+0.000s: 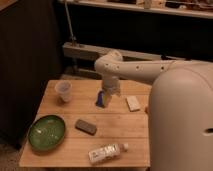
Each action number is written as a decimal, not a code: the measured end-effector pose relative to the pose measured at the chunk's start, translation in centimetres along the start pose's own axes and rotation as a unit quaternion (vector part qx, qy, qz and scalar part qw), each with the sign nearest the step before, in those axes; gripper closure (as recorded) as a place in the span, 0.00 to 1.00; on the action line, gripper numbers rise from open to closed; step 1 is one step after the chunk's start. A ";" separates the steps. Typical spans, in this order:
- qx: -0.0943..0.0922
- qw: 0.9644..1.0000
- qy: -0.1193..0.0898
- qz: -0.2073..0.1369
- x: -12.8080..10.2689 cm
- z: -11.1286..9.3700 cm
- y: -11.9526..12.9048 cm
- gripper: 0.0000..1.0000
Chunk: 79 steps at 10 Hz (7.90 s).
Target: Move the arm in a circular motion
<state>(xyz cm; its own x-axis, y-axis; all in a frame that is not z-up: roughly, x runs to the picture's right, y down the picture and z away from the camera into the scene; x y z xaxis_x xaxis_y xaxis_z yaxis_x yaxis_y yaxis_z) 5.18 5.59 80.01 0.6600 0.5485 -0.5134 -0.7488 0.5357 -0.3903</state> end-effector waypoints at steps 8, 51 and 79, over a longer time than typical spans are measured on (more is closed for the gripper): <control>-0.006 0.994 -0.061 0.089 3.6 -3.7 -4.5 0.35; -0.006 0.987 -0.042 -0.153 -1.7 -0.9 -1.1 0.35; 0.000 0.954 -0.047 -0.296 3.2 -0.6 -0.7 0.35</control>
<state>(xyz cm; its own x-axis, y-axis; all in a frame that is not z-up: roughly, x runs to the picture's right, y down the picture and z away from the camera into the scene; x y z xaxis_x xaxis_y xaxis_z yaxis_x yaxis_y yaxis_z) 7.79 6.56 78.19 0.9700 0.2043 -0.1321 -0.2425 0.7692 -0.5912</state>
